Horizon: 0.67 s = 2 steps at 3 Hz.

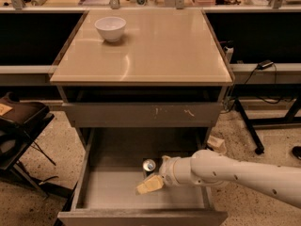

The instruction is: Pick redbull can from middle drawer and place on counter

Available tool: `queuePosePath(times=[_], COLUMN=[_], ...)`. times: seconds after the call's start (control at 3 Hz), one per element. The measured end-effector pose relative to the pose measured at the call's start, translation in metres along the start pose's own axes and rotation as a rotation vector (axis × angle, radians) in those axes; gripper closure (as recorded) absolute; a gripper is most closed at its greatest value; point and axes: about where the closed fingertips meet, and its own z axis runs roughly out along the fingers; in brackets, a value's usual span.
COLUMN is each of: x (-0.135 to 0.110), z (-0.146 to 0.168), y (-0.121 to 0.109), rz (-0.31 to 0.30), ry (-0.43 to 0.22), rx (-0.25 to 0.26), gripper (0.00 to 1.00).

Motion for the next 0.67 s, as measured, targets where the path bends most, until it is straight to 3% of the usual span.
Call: queuePosePath(times=[0.33, 0.67], x=[-0.0124, -0.0124], z=[0.0272, 0.0272], y=[0.0019, 0.0019], rz=[0.043, 0.043], ry=[-0.072, -0.072], rx=[0.009, 0.009], gripper=[0.0, 0.0])
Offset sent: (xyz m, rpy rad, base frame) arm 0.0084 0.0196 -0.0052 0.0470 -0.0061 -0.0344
